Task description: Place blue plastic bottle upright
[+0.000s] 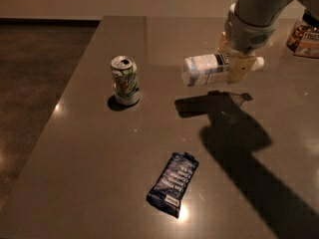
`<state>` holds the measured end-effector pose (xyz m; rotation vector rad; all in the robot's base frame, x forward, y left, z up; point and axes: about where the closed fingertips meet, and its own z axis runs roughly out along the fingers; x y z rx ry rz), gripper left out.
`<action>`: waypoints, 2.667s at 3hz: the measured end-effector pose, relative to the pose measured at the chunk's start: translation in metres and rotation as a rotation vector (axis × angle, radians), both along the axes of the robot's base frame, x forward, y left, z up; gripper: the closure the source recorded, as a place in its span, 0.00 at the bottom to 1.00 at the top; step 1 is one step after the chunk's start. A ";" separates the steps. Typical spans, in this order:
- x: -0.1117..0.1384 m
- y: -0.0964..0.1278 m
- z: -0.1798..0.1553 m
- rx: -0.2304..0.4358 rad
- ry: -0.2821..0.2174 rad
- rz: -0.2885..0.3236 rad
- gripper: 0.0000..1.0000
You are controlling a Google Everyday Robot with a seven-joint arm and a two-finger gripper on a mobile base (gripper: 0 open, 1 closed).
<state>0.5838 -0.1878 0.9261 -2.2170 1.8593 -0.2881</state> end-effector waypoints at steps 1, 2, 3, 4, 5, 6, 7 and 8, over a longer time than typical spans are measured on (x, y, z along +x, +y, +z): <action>-0.008 0.001 0.013 -0.033 -0.114 0.170 1.00; -0.011 0.003 0.023 -0.082 -0.254 0.333 1.00; -0.013 0.007 0.029 -0.127 -0.338 0.467 1.00; -0.012 0.007 0.029 -0.141 -0.342 0.493 1.00; -0.012 0.007 0.028 -0.146 -0.340 0.490 1.00; -0.007 0.004 0.034 -0.197 -0.399 0.519 1.00; -0.002 -0.005 0.045 -0.303 -0.504 0.591 1.00; 0.008 -0.009 0.059 -0.411 -0.633 0.708 1.00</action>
Offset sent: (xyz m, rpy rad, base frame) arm -0.0168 0.0110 0.0363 -0.1806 -0.4382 0.6258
